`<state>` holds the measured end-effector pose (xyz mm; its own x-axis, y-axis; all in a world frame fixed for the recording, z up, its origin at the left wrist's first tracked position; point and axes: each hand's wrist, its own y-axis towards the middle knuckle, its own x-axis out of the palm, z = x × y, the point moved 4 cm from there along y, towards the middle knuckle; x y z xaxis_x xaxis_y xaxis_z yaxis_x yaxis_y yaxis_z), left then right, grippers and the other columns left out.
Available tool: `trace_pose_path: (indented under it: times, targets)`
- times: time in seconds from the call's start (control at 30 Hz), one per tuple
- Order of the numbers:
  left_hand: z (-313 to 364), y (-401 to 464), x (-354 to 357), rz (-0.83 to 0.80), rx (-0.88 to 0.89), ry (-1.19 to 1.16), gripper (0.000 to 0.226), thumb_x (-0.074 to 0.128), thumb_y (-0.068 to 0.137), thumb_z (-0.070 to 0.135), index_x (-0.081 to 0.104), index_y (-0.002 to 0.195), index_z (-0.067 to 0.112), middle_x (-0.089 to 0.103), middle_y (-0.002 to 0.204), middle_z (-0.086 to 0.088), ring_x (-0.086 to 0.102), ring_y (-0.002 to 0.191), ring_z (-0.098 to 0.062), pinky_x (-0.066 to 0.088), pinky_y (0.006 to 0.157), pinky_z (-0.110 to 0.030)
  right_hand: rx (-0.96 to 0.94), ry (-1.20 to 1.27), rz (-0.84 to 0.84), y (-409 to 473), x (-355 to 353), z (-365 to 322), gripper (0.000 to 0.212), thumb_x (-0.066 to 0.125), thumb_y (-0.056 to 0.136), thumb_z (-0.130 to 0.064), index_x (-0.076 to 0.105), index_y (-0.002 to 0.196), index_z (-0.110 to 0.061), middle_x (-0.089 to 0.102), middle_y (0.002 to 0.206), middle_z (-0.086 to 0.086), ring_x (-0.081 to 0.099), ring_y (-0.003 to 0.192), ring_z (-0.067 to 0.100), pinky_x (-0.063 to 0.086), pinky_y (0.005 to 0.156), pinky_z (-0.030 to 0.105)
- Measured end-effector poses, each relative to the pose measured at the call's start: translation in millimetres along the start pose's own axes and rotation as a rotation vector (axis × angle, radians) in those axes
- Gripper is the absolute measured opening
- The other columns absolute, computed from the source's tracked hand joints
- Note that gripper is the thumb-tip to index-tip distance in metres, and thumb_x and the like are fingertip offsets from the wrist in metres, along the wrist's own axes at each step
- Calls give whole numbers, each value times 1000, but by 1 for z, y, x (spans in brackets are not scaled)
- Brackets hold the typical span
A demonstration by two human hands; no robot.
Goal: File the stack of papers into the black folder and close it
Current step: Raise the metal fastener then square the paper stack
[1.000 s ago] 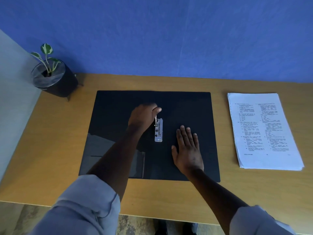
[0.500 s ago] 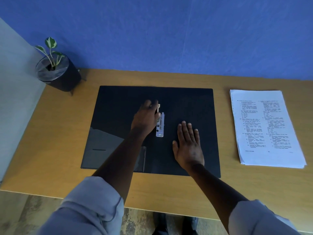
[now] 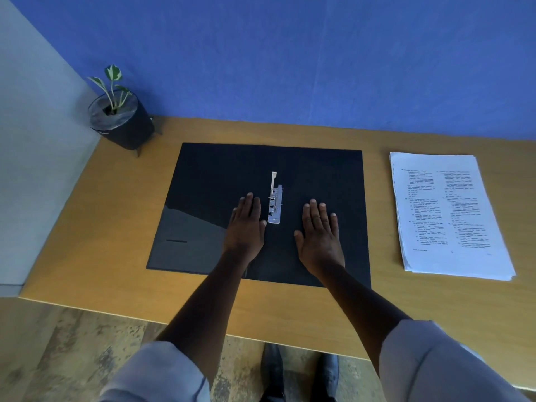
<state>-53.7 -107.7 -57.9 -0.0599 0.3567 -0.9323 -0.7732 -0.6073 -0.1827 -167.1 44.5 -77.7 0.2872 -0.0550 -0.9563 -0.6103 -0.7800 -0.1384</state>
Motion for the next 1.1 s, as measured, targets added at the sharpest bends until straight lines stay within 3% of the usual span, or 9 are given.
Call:
trace_pose_path:
  times: [0.1, 0.23, 0.4, 0.57, 0.83, 0.93, 1.1]
  targets:
    - [17, -23, 7, 63, 18, -23, 71, 41, 103, 33, 4, 158, 8, -1, 167, -9, 0, 154, -25, 6, 125, -39, 10, 56, -21, -4, -5, 3, 74, 34, 105, -45, 0, 161, -10, -4, 170, 9, -10, 156, 25, -10, 124, 41]
    - [53, -58, 17, 155, 219, 3, 80, 43, 101, 38, -6, 158, 13, -6, 168, -6, -7, 154, -20, 5, 124, -40, 40, 67, 4, -24, -18, 26, 74, 40, 104, -43, 5, 160, -9, 2, 170, 11, -4, 156, 26, -2, 125, 44]
    - [107, -60, 36, 56, 323, -60, 81, 42, 102, 39, -13, 157, 18, -15, 166, 1, -13, 153, -13, 7, 125, -37, 112, 44, 23, -44, -41, 81, 74, 42, 104, -42, 9, 161, -9, 3, 170, 12, 2, 157, 29, 3, 125, 46]
    - [178, -40, 39, -3, 381, -164, 80, 44, 102, 34, -13, 157, 23, -11, 167, 1, -9, 153, -12, 8, 125, -34, 210, 33, 101, -65, -70, 153, 75, 41, 105, -41, 0, 161, -12, -10, 167, 6, -5, 156, 27, -1, 124, 42]
    - [271, -18, 51, -104, 325, -317, 80, 48, 102, 28, -8, 158, 19, -5, 167, 2, 0, 154, -14, 21, 121, -33, 318, 20, 128, -79, -106, 250, 77, 52, 103, -31, 7, 160, -6, 3, 169, 15, 8, 156, 34, 8, 125, 46]
    - [290, -8, 57, -165, 240, -417, 77, 50, 101, 27, 0, 159, 17, 5, 168, 1, 11, 153, -15, 25, 121, -34, 333, 24, 121, -79, -116, 273, 77, 56, 101, -26, 11, 159, -2, 10, 168, 20, 15, 154, 37, 16, 126, 50]
    - [313, 8, 61, -133, 87, -577, 57, 54, 97, 22, 29, 147, 11, 44, 151, -4, 47, 136, -23, 46, 107, -43, 404, 56, 91, -81, -125, 310, 77, 66, 94, -23, 22, 153, 0, 31, 159, 22, 33, 145, 39, 31, 119, 54]
